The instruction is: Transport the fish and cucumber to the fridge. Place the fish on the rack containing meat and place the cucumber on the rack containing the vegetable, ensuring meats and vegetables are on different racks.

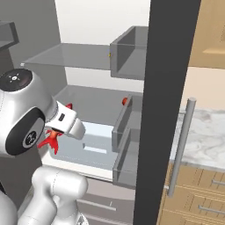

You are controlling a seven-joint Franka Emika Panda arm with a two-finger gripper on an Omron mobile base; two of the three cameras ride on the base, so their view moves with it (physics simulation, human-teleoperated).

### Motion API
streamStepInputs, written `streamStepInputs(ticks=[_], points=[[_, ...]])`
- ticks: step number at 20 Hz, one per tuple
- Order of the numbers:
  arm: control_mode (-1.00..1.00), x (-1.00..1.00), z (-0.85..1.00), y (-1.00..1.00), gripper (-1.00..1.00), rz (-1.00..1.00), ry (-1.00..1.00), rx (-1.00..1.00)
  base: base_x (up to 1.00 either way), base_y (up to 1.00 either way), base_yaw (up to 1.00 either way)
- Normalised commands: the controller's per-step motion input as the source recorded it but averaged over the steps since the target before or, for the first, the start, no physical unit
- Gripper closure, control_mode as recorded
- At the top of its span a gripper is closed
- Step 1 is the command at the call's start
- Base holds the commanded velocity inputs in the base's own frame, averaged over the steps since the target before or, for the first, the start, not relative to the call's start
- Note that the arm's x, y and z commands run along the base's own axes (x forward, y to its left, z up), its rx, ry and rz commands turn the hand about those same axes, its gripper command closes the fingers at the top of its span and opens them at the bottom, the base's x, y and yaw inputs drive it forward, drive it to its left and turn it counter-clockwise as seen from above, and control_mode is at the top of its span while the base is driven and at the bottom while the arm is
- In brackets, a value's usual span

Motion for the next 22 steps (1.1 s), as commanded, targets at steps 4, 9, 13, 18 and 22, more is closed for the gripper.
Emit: streamStepInputs(ticks=[4, 9, 13, 18, 22], points=[[-1.00, 0.55, -0.11, 0.04, 1.00, 0.16, -0.02, -0.02, 0.15, 0.02, 0.08], [-1.00, 0.75, -0.18, 0.00, 1.00, 0.13, -0.14, 0.00, 0.00, 0.00, 0.00], [-1.00, 0.68, -0.25, 0.00, 1.00, 0.09, -0.16, 0.00, 0.00, 0.00, 0.00], [-1.00, 0.96, -0.43, 0.07, 1.00, 0.03, -0.02, 0.00, 0.00, 0.00, 0.00], [-1.00, 1.00, -0.45, 0.01, 1.00, 0.04, 0.00, 0.02, 0.00, 0.00, 0.00]])
